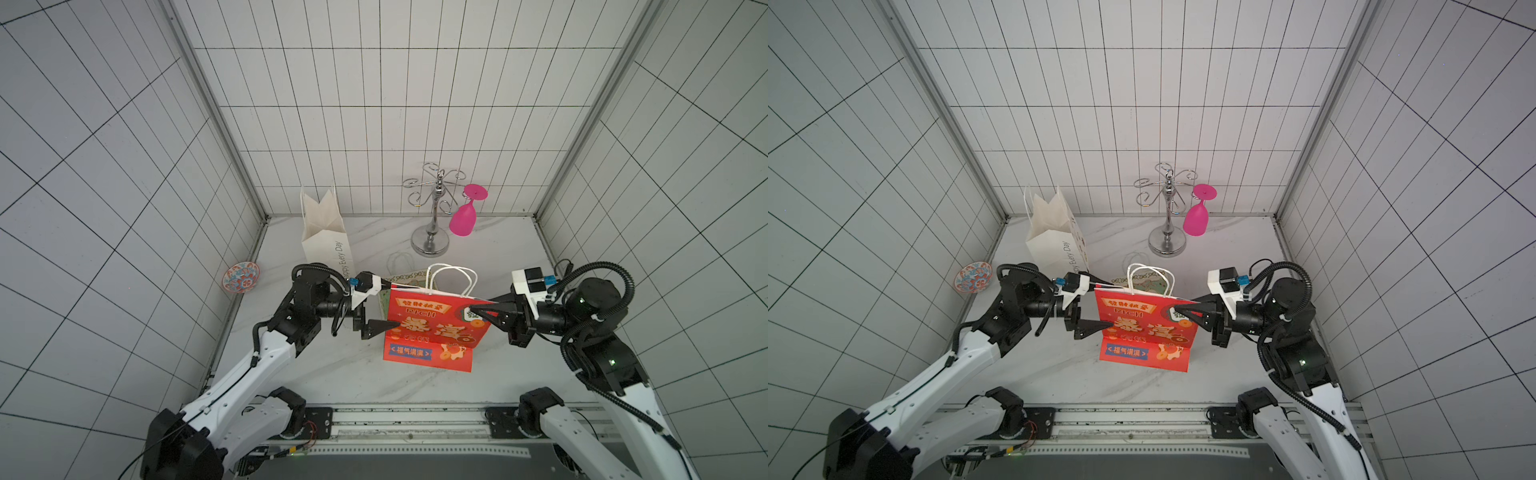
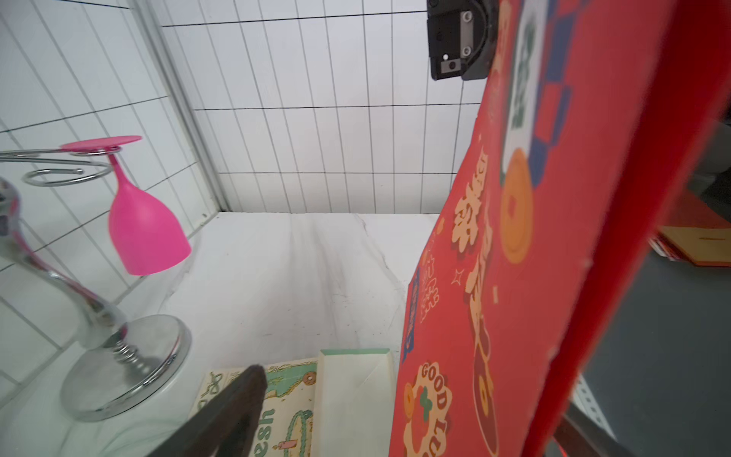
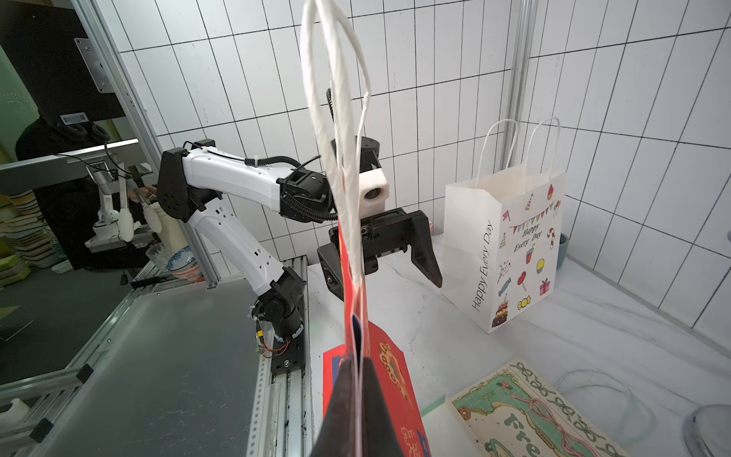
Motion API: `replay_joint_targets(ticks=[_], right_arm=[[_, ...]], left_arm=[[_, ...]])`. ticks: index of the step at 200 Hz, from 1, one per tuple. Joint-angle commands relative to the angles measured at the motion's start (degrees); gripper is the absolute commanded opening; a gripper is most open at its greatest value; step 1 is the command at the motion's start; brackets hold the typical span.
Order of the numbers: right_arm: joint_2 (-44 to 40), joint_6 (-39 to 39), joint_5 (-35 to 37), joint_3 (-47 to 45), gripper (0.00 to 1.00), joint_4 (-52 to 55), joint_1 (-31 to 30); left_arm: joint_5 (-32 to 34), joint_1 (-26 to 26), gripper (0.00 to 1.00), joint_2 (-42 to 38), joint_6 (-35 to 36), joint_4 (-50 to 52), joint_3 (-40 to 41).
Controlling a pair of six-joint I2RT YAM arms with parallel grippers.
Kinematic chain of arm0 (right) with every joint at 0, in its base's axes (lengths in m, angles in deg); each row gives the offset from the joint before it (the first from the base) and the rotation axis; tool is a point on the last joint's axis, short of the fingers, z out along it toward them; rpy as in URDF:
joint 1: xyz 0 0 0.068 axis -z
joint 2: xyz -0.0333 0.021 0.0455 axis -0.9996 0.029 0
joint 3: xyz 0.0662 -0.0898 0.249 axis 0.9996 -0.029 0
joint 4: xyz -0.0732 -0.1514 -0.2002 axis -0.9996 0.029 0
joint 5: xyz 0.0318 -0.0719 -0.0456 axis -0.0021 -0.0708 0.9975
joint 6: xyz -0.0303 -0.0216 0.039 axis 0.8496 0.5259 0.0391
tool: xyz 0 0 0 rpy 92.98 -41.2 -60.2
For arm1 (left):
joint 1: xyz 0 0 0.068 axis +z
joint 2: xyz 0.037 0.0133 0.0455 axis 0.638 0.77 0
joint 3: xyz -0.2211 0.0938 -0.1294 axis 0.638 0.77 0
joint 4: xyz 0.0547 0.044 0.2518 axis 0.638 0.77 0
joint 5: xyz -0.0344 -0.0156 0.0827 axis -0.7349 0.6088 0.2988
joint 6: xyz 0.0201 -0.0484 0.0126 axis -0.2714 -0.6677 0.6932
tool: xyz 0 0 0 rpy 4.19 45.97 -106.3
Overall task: Put away the paper bag
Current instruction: Press the paper bag.
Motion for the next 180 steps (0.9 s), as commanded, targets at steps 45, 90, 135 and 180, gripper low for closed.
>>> replay_joint_targets(ticks=[45, 90, 135, 180], right_arm=[[1.5, -4.4, 3.5, 4.4, 0.0, -7.4, 0.5], [1.0, -9.2, 1.4, 2.5, 0.0, -13.5, 0.5], [0.7, -6.6, 2.3, 1.9, 0.0, -10.1, 0.5], [-0.6, -0.1, 5.5, 3.3, 0.0, -1.4, 0.5]], left_arm=[[-6.6, -1.9, 0.89, 1.9, 9.3, 11.0, -0.1], [-0.8, -2.1, 0.34, 3.1, 13.3, 13.6, -1.7], [-0.4, -2.0, 0.0, 1.8, 13.5, 12.9, -1.2], [-1.3, -1.2, 0.28, 0.3, 9.3, 9.4, -0.7]])
